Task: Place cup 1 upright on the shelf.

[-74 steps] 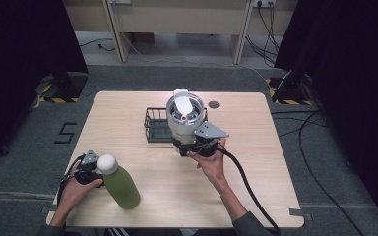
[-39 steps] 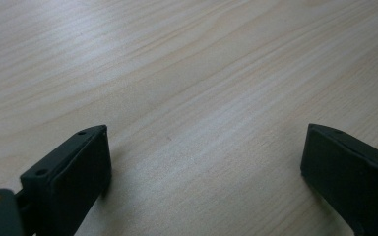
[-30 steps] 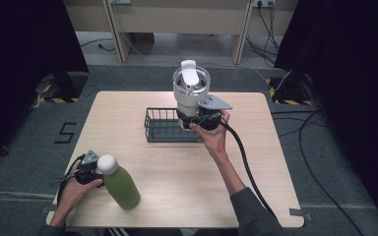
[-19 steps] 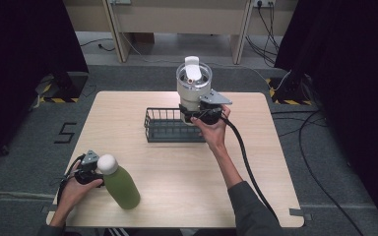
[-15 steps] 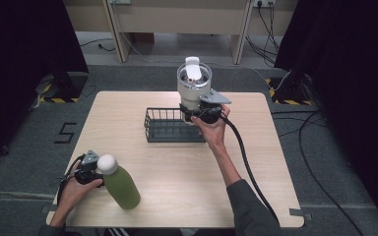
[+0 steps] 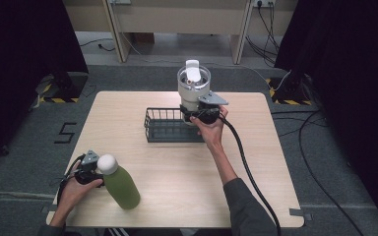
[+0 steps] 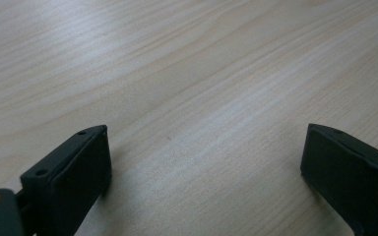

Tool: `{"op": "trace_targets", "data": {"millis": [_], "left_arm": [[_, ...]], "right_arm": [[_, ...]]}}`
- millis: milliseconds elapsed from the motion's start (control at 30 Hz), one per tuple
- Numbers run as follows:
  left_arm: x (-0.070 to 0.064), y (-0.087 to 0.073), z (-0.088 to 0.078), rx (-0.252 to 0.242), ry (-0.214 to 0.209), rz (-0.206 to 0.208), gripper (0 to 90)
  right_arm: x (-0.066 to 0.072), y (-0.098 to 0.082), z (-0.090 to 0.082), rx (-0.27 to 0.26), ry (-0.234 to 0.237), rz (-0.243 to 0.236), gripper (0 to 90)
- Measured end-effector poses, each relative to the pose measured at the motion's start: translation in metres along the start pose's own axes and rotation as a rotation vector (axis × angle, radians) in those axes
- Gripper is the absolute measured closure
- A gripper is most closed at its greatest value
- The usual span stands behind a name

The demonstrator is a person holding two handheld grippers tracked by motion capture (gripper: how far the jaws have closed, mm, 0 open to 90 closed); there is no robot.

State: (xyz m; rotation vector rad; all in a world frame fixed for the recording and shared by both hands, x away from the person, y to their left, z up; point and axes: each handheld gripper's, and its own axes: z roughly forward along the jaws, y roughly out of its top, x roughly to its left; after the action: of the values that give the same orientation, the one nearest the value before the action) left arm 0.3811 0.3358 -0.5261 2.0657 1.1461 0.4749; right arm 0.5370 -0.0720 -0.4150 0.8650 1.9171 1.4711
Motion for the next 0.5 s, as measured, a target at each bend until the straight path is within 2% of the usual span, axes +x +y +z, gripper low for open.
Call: {"op": "trace_targets", "data": {"millis": [500], "left_arm": [[0.0, 0.0, 0.0, 0.0, -0.001, 0.0, 4.5]], "right_arm": [[-0.001, -0.02, 0.006, 0.014, 0.001, 0.011, 11.0]]}}
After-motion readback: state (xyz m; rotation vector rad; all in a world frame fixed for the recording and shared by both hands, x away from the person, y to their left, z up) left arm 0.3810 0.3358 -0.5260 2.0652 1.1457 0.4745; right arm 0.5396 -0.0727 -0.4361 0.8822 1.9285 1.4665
